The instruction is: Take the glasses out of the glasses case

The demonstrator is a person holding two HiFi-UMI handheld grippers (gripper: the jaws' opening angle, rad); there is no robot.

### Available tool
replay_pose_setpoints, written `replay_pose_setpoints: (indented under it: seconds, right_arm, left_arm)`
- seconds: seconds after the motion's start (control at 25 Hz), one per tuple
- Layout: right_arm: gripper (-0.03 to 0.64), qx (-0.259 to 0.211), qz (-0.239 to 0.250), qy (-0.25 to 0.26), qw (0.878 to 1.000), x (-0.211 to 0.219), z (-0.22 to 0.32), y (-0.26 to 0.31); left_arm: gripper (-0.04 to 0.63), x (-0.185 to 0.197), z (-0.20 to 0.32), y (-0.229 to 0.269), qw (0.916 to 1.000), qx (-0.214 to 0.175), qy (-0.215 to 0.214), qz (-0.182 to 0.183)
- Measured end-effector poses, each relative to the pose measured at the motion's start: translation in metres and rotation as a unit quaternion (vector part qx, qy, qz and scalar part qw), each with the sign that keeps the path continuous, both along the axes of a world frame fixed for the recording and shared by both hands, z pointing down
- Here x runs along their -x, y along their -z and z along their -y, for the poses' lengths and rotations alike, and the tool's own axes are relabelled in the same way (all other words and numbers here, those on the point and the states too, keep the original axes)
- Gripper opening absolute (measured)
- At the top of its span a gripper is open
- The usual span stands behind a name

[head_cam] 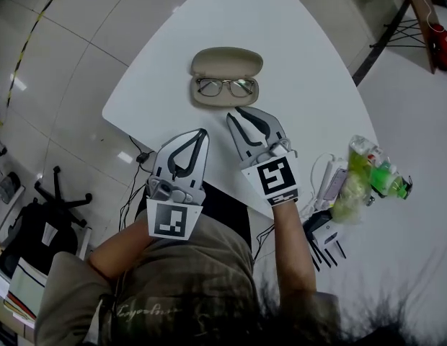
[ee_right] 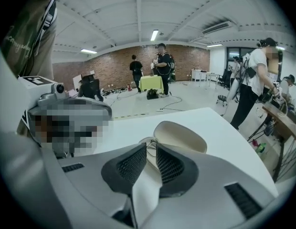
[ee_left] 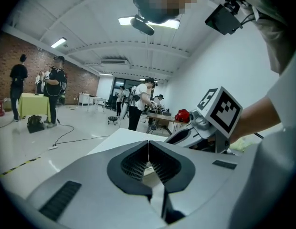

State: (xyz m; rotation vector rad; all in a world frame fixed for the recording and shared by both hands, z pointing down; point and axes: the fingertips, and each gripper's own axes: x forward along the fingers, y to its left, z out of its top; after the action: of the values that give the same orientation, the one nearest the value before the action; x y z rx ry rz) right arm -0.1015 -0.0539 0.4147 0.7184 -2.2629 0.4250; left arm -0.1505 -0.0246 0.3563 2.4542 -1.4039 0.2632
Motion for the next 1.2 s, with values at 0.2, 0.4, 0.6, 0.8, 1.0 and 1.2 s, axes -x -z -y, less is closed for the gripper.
replay_pose_setpoints:
  seconds: [0.2,0.4,0.6,0.8,1.0,1.2]
  right_arm:
    - [0.049,0.004,-0.044,0.066,0.997,-0.002,0.004,-0.02]
    - [0.049,-0.021,-0.092,0.125,0.988,0.001,0.014,-0.034]
    - [0.049,-0.036,-0.138,0.178,0.974,0.002,0.024,-0.049]
    - [0.049,-0.036,-0.175,0.222,0.959,-0.001,0.033,-0.064]
    - [0.05,-0.031,-0.195,0.257,0.946,0.0,0.037,-0.08]
    - [0.049,-0.019,-0.199,0.278,0.94,0.007,0.043,-0.087]
  left_arm:
    - [0.009,-0.017,-0.013,-0.012,0.9999,-0.009,-0.008,-0.004]
    - [0.009,-0.011,-0.035,-0.029,0.9999,-0.014,0.005,-0.006]
    - [0.009,0.003,-0.01,-0.011,0.9998,-0.01,0.011,0.015]
    - [0.009,0.005,-0.009,-0.019,0.9997,0.001,0.021,0.009]
    - [0.009,0.004,-0.003,-0.022,0.9996,0.008,0.028,0.007]
    - [0.009,0.011,0.006,-0.025,0.999,0.011,0.044,0.003]
